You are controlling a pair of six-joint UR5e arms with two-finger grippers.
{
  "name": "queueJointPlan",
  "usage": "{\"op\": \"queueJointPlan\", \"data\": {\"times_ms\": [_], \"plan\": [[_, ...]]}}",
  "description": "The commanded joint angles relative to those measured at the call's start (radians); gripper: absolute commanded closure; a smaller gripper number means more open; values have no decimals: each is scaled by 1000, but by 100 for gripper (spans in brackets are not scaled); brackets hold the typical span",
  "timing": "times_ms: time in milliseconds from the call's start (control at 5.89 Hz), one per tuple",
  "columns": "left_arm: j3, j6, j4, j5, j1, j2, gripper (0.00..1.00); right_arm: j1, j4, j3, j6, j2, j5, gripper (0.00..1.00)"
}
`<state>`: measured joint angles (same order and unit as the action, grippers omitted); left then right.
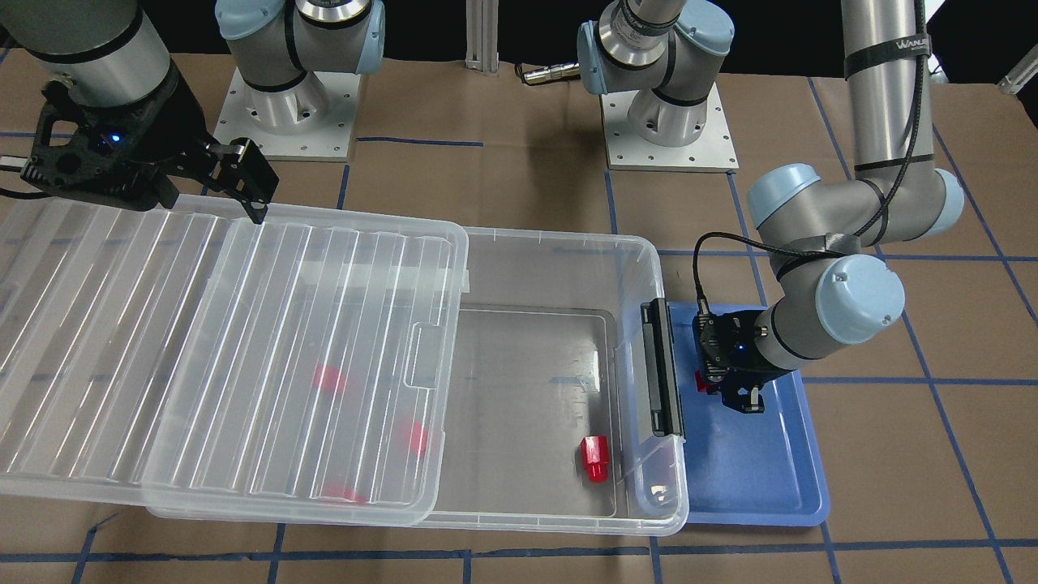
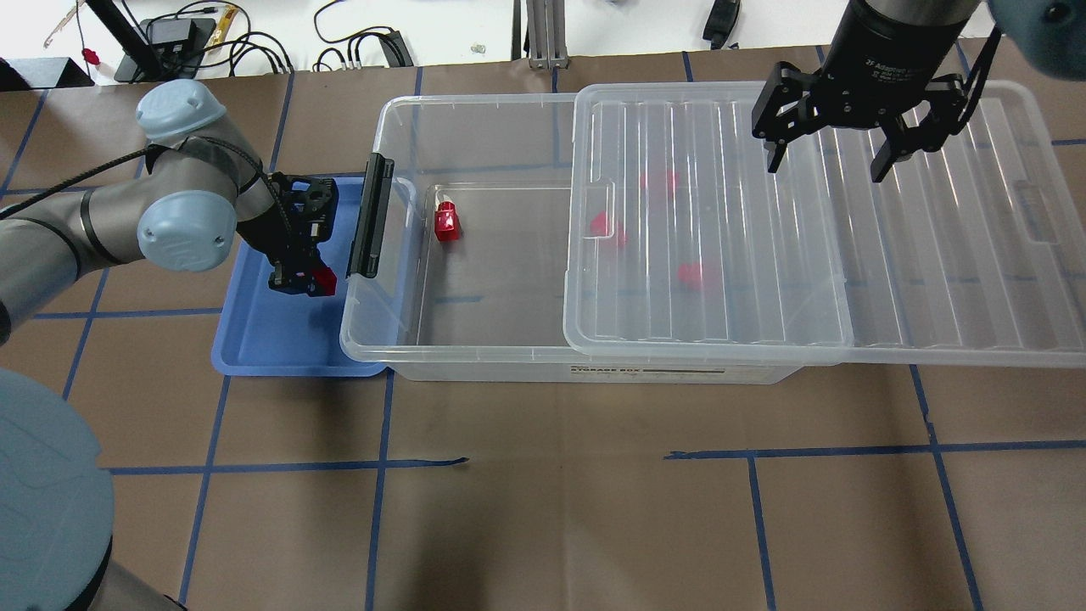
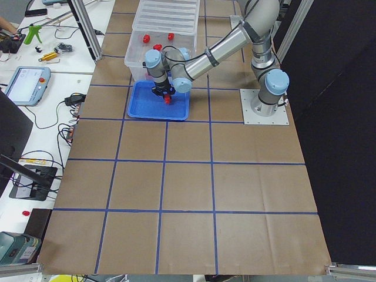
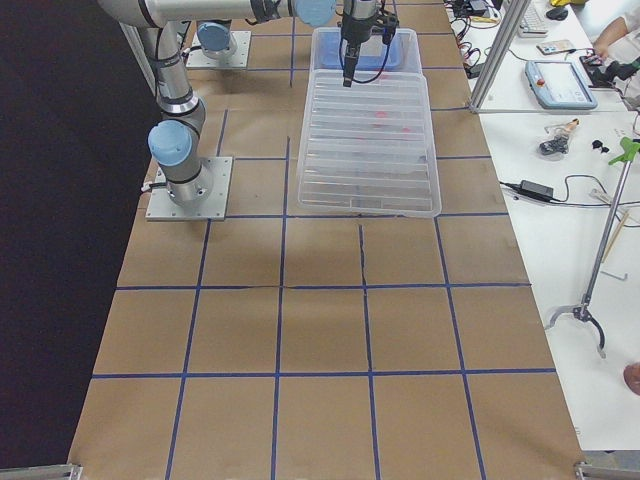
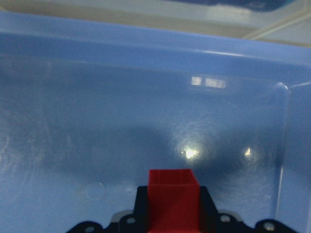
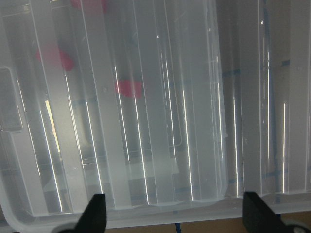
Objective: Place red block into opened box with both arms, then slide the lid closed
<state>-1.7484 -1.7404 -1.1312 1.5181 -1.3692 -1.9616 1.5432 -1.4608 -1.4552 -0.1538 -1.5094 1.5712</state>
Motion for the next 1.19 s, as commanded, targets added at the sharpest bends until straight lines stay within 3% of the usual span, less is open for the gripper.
{"op": "queueJointPlan", "data": {"times_ms": [0, 340, 849, 1019], "plan": [[158, 16, -224, -7, -19, 50, 99, 0, -1, -1, 0, 0, 0, 0], [245, 82, -343, -63, -68, 116, 98, 0, -1, -1, 0, 2, 0, 0], [247, 285, -320, -101, -229, 144, 98, 0, -1, -2, 6, 3, 0, 0], [210, 320, -241, -99, -278, 127, 97, 0, -1, -2, 8, 2, 1, 0]]}}
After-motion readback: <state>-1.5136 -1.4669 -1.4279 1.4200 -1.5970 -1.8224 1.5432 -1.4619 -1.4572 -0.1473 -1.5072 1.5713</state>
